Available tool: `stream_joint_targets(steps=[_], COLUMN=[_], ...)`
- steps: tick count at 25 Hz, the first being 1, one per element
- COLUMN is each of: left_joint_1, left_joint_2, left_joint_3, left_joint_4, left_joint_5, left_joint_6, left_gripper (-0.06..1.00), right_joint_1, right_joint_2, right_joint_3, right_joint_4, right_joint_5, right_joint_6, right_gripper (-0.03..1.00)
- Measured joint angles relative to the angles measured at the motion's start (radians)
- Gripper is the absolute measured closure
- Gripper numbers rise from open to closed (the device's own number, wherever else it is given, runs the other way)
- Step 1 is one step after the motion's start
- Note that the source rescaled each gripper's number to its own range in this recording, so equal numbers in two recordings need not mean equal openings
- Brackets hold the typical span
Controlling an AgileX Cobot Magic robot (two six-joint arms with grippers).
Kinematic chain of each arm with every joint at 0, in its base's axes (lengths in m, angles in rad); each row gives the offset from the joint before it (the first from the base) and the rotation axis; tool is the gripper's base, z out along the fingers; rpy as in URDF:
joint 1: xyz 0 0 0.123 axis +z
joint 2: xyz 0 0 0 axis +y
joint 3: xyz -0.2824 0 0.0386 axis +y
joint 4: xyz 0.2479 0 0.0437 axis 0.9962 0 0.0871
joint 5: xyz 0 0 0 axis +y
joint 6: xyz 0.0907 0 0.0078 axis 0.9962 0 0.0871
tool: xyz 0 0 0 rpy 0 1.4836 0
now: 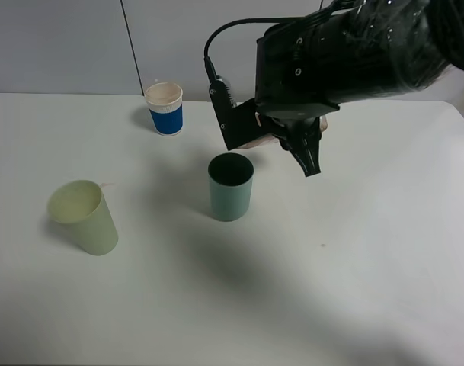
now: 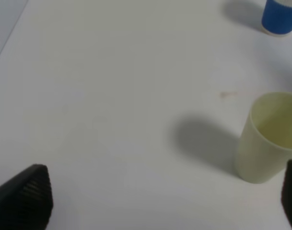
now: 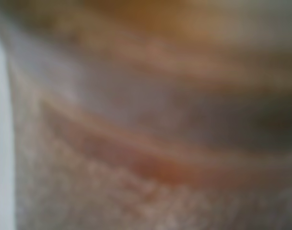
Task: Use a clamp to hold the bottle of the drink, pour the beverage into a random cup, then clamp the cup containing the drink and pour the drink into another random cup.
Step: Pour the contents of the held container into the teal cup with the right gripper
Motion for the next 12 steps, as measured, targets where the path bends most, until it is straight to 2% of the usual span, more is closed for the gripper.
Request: stream_joint_targets(steps=[12], left_joint_1=[0.0], left_joint_2=[0.0], left_joint_3=[0.0], left_joint_4=[0.0], left_joint_5=[0.0], left_joint_6=[0.0], left_gripper=[0.06], right_joint_1=[0.001], right_joint_2=[0.0], right_joint_3=[0.0], right_joint_4=[-0.016], right_joint_5=[0.021], right_joint_6=[-0.05], right_gripper=[0.96])
